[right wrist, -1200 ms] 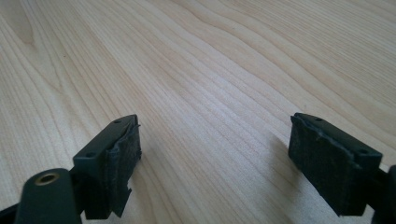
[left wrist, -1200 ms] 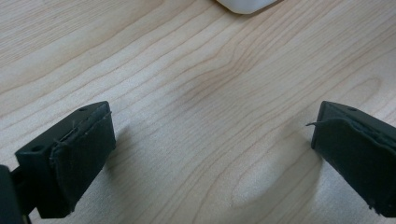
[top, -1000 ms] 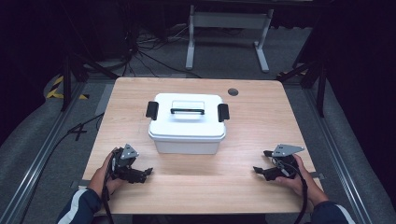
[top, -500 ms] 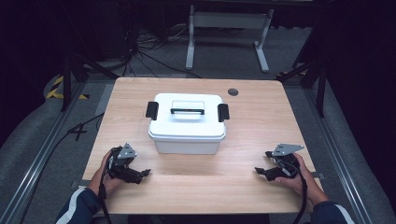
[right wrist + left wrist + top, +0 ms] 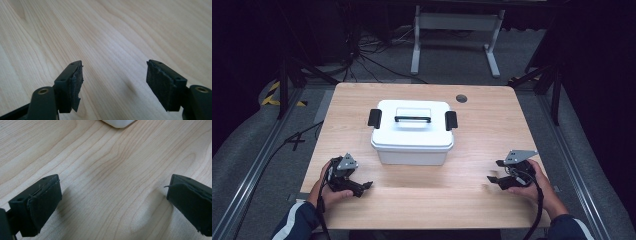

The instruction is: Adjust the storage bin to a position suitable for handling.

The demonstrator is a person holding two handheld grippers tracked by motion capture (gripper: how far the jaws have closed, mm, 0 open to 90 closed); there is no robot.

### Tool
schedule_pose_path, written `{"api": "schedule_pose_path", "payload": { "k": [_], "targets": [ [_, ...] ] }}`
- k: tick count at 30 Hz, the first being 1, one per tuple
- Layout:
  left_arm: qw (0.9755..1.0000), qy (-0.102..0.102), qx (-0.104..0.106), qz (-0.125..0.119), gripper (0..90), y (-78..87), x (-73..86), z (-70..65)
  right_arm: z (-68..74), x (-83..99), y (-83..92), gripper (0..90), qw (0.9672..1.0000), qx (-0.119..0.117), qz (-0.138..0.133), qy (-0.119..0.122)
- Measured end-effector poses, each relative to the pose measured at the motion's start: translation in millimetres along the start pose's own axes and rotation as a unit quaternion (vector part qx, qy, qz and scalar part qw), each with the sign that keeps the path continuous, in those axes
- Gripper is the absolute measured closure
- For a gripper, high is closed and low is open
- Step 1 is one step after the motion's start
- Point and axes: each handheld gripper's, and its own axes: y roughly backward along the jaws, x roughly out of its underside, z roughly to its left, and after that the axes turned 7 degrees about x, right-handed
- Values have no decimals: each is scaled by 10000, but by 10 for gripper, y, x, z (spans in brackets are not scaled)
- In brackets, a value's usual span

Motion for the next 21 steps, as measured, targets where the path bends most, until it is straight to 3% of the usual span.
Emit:
{"api": "schedule_pose_path", "payload": {
  "k": [7, 21],
  "targets": [
    [10000, -9, -12, -8, 4, 0, 0, 0, -29, -244, 128, 336, 9994, 7, -152, 300],
    [10000, -11, -9, -6, 4, 0, 0, 0, -33, -788, 296, 367, 9963, 97, -119, 849]
  ]
}}
